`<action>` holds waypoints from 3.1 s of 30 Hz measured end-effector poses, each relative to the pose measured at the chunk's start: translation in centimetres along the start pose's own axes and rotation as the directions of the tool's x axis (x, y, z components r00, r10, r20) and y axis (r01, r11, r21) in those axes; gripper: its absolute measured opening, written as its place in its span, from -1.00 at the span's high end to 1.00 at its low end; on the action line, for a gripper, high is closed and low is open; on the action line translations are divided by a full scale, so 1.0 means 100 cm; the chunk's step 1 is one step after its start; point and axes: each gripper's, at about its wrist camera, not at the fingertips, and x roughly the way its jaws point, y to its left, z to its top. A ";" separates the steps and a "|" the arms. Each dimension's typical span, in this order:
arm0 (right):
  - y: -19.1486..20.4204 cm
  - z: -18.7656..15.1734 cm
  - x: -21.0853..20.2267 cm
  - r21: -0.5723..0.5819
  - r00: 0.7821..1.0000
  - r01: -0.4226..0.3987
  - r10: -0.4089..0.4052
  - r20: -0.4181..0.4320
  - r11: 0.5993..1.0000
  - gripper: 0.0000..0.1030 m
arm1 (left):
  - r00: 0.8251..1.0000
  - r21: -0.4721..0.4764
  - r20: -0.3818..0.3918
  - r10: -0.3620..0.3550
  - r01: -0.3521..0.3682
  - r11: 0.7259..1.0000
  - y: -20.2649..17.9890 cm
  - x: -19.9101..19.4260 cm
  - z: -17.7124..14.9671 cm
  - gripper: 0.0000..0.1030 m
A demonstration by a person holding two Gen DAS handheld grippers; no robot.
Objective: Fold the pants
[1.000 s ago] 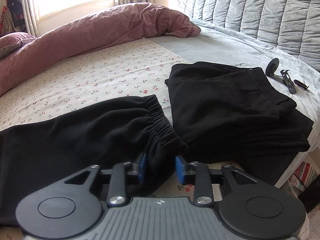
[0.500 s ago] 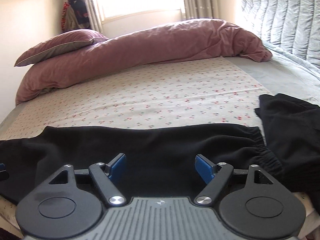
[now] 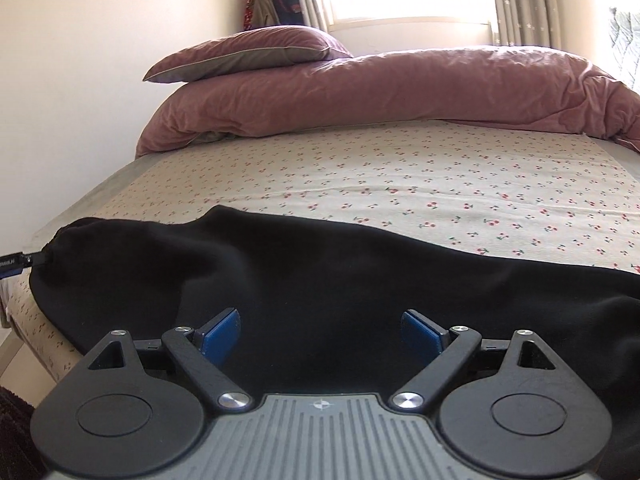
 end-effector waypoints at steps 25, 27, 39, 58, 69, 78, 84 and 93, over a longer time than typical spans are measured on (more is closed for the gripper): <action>0.007 -0.020 0.028 -0.055 0.976 0.072 -0.082 -0.204 0.996 -0.72 | 0.978 -0.049 -0.176 0.109 -0.119 0.992 0.033 0.028 -0.009 0.72; 0.009 -0.020 0.026 -0.063 0.977 0.072 -0.083 -0.197 0.995 -0.72 | 0.980 -0.030 -0.154 0.128 -0.134 0.991 0.029 0.021 -0.008 0.64; 0.000 0.016 0.032 -0.022 0.991 0.109 -0.110 -0.074 0.994 -0.72 | 0.979 0.166 -0.065 -0.194 0.202 0.965 -0.058 0.001 0.034 0.01; -0.068 0.021 0.072 -0.018 0.973 0.229 -0.229 -0.036 0.973 -0.54 | 0.936 0.208 -0.188 -0.297 0.333 0.920 -0.141 0.122 0.013 0.02; -0.090 0.018 0.047 0.077 0.943 0.332 -0.331 -0.036 0.940 -0.53 | 0.817 0.260 -0.232 -0.529 0.576 0.775 -0.226 0.097 0.003 0.01; -0.158 0.009 0.029 0.150 0.878 0.479 -0.475 -0.064 0.865 -0.46 | 0.862 0.330 -0.219 -0.457 0.506 0.797 -0.246 0.104 -0.011 -0.03; -0.155 0.007 -0.034 0.282 0.893 0.428 -0.450 0.013 0.859 -0.62 | 0.834 0.264 -0.274 -0.479 0.544 0.797 -0.240 0.075 -0.006 -0.30; -0.173 -0.033 -0.097 0.456 0.907 0.363 -0.421 0.028 0.812 -0.70 | 0.760 0.194 -0.336 -0.557 0.634 0.749 -0.233 0.029 -0.018 -0.74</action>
